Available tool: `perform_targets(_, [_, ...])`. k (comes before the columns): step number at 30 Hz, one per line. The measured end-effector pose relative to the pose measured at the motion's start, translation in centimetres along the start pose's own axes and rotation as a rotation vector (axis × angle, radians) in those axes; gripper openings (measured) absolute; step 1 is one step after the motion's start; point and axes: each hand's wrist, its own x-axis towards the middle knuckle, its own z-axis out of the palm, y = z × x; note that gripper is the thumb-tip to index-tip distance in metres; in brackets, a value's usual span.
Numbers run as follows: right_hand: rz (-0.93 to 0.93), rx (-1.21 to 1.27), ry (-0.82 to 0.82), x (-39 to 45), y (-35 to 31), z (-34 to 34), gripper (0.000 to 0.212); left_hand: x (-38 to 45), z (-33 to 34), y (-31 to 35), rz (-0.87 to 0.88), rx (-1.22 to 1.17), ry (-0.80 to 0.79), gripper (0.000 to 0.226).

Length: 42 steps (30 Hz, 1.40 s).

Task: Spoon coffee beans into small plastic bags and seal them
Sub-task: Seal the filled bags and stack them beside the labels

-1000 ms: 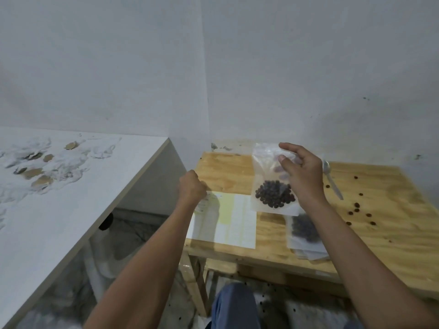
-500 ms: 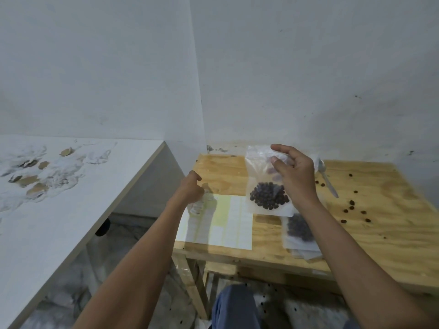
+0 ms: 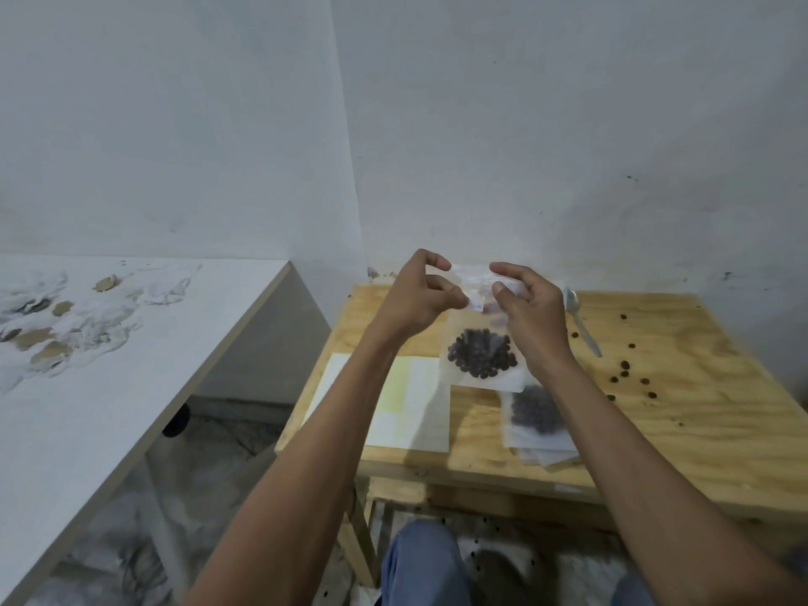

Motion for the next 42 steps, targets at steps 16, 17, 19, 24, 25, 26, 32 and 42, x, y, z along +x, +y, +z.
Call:
perform_targets(16, [0.005, -0.022, -0.069, 0.6, 0.6, -2.0, 0.050, -0.9, 4.3, -1.3, -0.051, -0.076, 0.129, 0.017])
perform_targets(17, [0.002, -0.018, -0.076, 0.6, 0.5, -2.1, 0.050, -1.0, 4.3, -1.3, -0.065, -0.152, 0.099, 0.014])
perform_targets(19, [-0.002, -0.033, -0.079, 0.6, 0.4, -2.1, 0.048, -1.1, 4.4, -1.4, -0.035, -0.228, 0.127, 0.014])
perform_targets(24, [0.001, -0.068, -0.043, 0.4, 0.8, -1.3, 0.051, -0.8, 5.6, -2.1, 0.005, -0.295, 0.259, 0.022])
perform_targets(25, [-0.005, -0.074, -0.036, 0.4, 0.8, -1.0, 0.051, -0.8, 5.7, -2.3, 0.002, -0.315, 0.280, 0.023])
perform_targets(26, [-0.016, -0.086, -0.029, 0.4, 0.8, -0.7, 0.050, -0.8, 5.8, -2.5, -0.003, -0.333, 0.300, 0.023])
perform_targets(32, [0.037, -0.235, -0.164, 1.3, 1.7, 1.5, 0.036, 0.7, 2.3, -4.6, -0.023, -0.356, 0.408, 0.026])
perform_targets(42, [0.259, -0.277, -0.239, 6.4, 6.0, 11.2, 0.045, 5.4, -7.0, -10.8, -0.179, 0.040, 0.385, 0.033])
